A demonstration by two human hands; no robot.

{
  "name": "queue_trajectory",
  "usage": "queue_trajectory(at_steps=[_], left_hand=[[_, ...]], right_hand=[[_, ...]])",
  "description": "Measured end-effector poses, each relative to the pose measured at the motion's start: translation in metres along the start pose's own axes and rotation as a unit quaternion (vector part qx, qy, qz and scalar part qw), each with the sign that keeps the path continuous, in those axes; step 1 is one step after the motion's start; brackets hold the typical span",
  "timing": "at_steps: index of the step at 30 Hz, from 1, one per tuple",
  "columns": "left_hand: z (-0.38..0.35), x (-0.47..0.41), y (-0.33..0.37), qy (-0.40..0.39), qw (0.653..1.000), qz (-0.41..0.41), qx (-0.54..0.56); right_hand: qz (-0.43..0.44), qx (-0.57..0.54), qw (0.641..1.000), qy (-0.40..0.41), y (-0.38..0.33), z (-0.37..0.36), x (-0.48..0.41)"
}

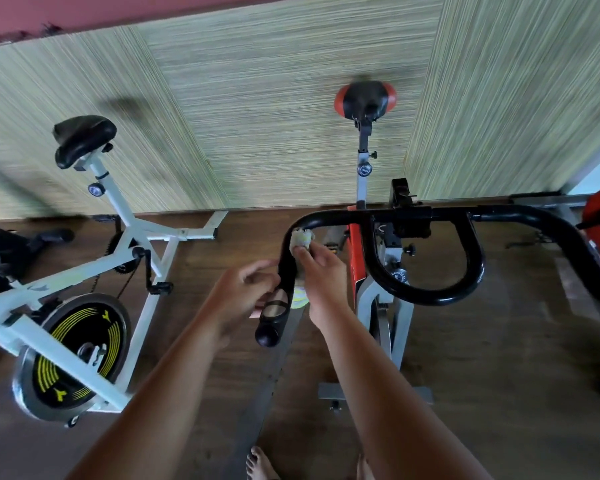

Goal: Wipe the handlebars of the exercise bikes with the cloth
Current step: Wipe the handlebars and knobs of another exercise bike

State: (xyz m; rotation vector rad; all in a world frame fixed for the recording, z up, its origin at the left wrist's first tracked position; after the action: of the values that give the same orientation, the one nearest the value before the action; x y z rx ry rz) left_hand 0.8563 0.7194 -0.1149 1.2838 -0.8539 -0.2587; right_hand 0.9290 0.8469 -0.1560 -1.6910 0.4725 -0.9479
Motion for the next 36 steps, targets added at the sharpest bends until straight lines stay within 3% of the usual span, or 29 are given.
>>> queue_trajectory(at_steps=[15,21,29,36], left_hand=[[0.006,0.046,-0.031,0.067,0.984,0.032,0.162],[0.001,0.056,-0.032,0.069,0.974,0.03,0.215],[0.007,0.058,-0.03,0.083,0.985,0.019,0.152],[0.011,0.066,-0.021,0.021,0.996,-0.003,0.086]], right_hand=[[0.06,0.078,0.99,-0.098,0.005,0.016,0.062],[0.048,0.05,0.988,-0.141,0.005,0.02,0.078],[0.016,-0.007,0.997,-0.07,0.017,0.02,0.097],[0.039,-0.013,0.999,-0.03,0.009,0.017,0.125]])
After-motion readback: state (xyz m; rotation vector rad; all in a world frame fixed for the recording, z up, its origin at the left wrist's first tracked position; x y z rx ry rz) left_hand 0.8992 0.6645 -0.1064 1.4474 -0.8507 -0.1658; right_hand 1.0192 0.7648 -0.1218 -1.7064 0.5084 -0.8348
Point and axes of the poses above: each hand's wrist, its own x-axis away from the middle knuckle, its own z-axis out of the back of the hand, y = z × x, the point moved 8 cm from there along -x, towards the middle knuckle, and after that the axes turned 11 degrees about x, right-handed, at the moved point
